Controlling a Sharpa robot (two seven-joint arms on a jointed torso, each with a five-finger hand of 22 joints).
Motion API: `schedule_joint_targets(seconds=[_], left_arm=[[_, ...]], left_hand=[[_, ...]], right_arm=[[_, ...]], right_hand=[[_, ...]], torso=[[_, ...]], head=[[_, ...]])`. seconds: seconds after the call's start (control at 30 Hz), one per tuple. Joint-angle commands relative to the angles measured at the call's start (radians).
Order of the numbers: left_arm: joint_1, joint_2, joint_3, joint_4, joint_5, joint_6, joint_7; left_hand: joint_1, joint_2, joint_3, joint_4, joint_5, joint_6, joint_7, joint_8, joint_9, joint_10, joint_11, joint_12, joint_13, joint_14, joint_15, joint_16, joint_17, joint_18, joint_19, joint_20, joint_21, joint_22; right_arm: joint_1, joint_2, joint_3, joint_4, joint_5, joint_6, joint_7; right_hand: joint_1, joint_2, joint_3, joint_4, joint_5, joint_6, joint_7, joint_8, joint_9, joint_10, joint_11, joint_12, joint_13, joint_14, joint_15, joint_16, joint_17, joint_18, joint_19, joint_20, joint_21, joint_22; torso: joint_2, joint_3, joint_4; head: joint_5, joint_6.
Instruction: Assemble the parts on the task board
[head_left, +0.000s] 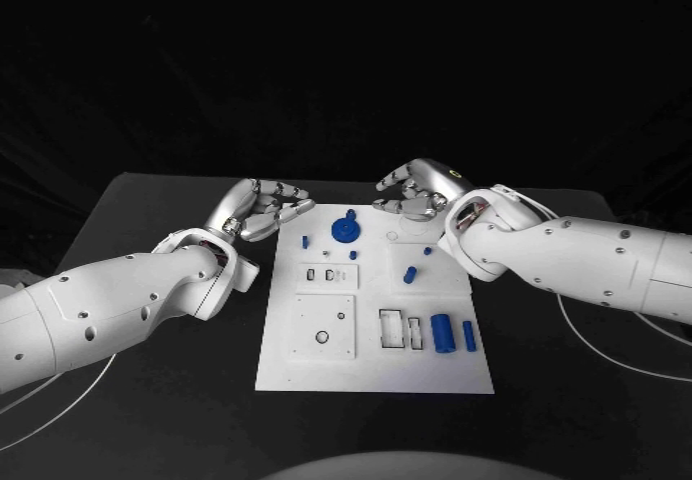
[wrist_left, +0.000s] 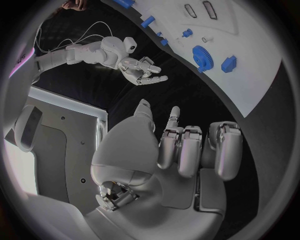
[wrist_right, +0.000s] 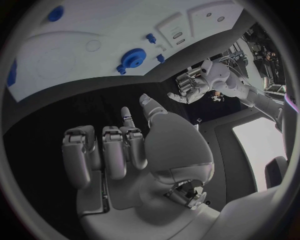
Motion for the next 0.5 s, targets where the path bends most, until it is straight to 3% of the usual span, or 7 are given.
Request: schedule_joint_targets(seconds=[0.03,0.23,0.3,0.5], left_arm=[[0.000,0.003,0.001,-0.001,-0.005,0.003,0.013],[0.000,0.004,0.001,-0.003,-0.005,0.004,0.015],[0.000,0.004,0.001,-0.003,-0.005,0.004,0.015],[-0.003,0.004,0.001,-0.007,-0.005,0.005,0.015]], left_hand=[[0.001,0.011,-0.008,0.000,0.005,0.002,0.001,-0.007,0.001,0.106,-0.007,0.003,0.263,0.104,-0.009,0.003,0.263,-0.003,0.016,-0.007,-0.001,0.206],[0.001,0.011,-0.008,0.000,0.005,0.002,0.001,-0.007,0.001,0.106,-0.007,0.003,0.263,0.104,-0.009,0.003,0.263,-0.003,0.016,-0.007,-0.001,0.206],[0.001,0.011,-0.008,0.000,0.005,0.002,0.001,-0.007,0.001,0.106,-0.007,0.003,0.263,0.104,-0.009,0.003,0.263,-0.003,0.016,-0.007,-0.001,0.206],[0.001,0.011,-0.008,0.000,0.005,0.002,0.001,-0.007,0.001,0.106,-0.007,0.003,0.263,0.104,-0.009,0.003,0.263,-0.003,0.016,-0.007,-0.001,0.206]], right_arm=[[0.003,-0.032,-0.001,0.026,0.042,-0.026,0.017],[-0.001,-0.117,-0.003,0.053,0.042,-0.004,0.007],[-0.007,-0.138,-0.003,0.055,0.042,0.001,0.004],[-0.021,-0.186,-0.004,0.053,0.039,0.001,0.010]], right_hand=[[-0.009,-0.006,-0.006,0.003,-0.008,-0.010,0.018,-0.009,-0.001,0.104,0.015,0.000,0.263,0.104,0.014,0.004,0.263,-0.007,0.105,0.012,0.004,0.263],[-0.011,-0.009,-0.010,0.004,-0.015,-0.021,0.023,-0.018,-0.003,0.104,0.022,0.000,0.263,0.104,0.024,0.004,0.263,-0.007,0.105,0.020,0.004,0.263],[-0.013,-0.007,-0.010,0.006,-0.019,-0.018,0.018,-0.018,-0.002,0.104,0.019,0.000,0.263,0.104,0.023,0.004,0.263,-0.007,0.105,0.022,0.004,0.263],[-0.006,0.001,-0.005,0.006,-0.021,-0.003,-0.005,-0.017,0.000,0.104,0.003,0.000,0.263,0.104,0.013,0.004,0.263,-0.007,0.105,0.021,0.004,0.263]], torso=[[-0.002,-0.0009,-0.0034],[-0.001,0.0018,-0.0056],[-0.002,0.0002,-0.0038],[-0.002,0.0024,-0.0079]], head=[[-0.010,0.000],[-0.027,0.003],[-0.039,0.003],[-0.066,0.008]])
